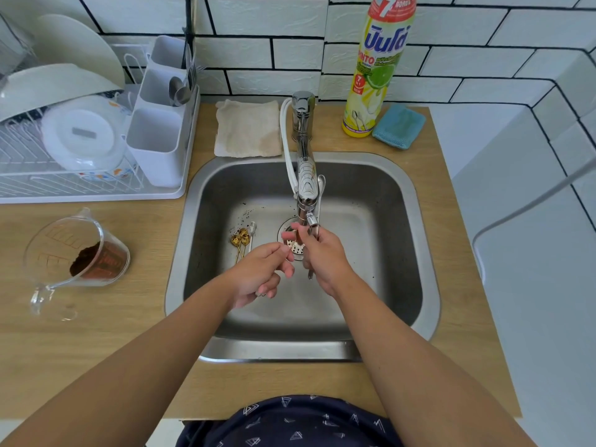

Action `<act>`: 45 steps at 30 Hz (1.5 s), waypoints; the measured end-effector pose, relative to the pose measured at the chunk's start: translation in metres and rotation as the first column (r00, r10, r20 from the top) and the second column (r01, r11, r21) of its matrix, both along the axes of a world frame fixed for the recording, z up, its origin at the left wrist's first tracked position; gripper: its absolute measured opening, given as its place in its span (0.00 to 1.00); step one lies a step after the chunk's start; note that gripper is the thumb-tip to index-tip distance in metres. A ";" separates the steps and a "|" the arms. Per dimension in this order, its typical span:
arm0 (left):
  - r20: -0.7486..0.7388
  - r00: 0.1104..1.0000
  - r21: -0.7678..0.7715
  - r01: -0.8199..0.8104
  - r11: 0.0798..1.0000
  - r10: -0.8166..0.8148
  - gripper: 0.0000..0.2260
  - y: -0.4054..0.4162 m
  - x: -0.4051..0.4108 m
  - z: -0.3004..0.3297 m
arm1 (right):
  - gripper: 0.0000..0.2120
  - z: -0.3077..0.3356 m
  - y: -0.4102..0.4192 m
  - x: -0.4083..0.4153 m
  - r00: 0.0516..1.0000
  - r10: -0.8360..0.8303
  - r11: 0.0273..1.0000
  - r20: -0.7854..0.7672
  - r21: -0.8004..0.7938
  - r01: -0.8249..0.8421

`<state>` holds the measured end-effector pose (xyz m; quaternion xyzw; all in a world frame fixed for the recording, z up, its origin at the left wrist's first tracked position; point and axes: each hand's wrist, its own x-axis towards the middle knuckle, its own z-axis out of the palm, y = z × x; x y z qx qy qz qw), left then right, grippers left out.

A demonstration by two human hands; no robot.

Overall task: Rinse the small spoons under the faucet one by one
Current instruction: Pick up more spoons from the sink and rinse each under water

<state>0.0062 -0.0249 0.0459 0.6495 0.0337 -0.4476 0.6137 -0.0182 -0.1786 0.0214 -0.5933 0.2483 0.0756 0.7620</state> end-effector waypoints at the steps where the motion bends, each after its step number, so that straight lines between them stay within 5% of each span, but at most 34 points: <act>1: -0.018 1.000 -0.018 -0.022 1.000 0.021 0.12 0.001 0.000 -0.001 | 0.08 0.001 0.000 -0.001 1.000 0.022 1.000 0.016 0.018 -0.022; 4: -0.046 0.999 -0.037 -0.004 0.999 0.003 0.12 0.005 0.001 -0.001 | 0.05 0.000 0.000 -0.003 1.000 -0.015 1.000 0.009 -0.019 0.016; 7: -0.054 0.998 -0.013 0.043 0.999 -0.043 0.12 0.005 -0.002 0.001 | 0.11 -0.003 0.003 -0.004 0.996 -0.072 0.996 -0.043 -0.055 0.069; 11: -0.075 0.997 0.001 -0.017 1.000 0.017 0.12 0.004 -0.004 0.000 | 0.09 -0.007 0.002 -0.008 1.000 0.000 0.997 -0.029 0.071 0.002; 16: -0.131 0.991 -0.035 -0.037 0.999 0.032 0.12 0.003 -0.004 0.003 | 0.11 -0.008 -0.001 -0.010 0.998 -0.031 0.996 -0.057 -0.082 0.026; 23: -0.406 0.903 -0.224 -0.247 0.943 0.140 0.10 0.007 -0.001 0.009 | 0.10 -0.006 -0.007 -0.007 1.000 0.007 0.931 0.010 0.364 -0.010; 26: -0.253 0.967 -0.146 -0.071 0.987 0.032 0.12 0.010 -0.001 0.012 | 0.07 -0.005 -0.010 -0.006 0.999 -0.035 0.921 -0.019 0.387 0.040; 30: 0.038 0.982 0.060 0.183 0.981 -0.185 0.13 0.008 -0.005 0.009 | 0.09 -0.006 -0.009 -0.002 0.992 -0.076 0.969 -0.103 0.227 0.097; 37: 0.008 0.997 0.000 0.083 0.997 -0.083 0.13 0.007 0.000 -0.002 | 0.06 -0.007 -0.014 -0.009 0.999 0.043 0.944 -0.014 0.328 -0.036; 45: 0.186 0.982 0.040 -0.029 0.999 0.022 0.07 -0.023 0.010 -0.014 | 0.05 -0.002 -0.039 -0.005 0.941 -0.333 0.924 -0.056 0.178 0.337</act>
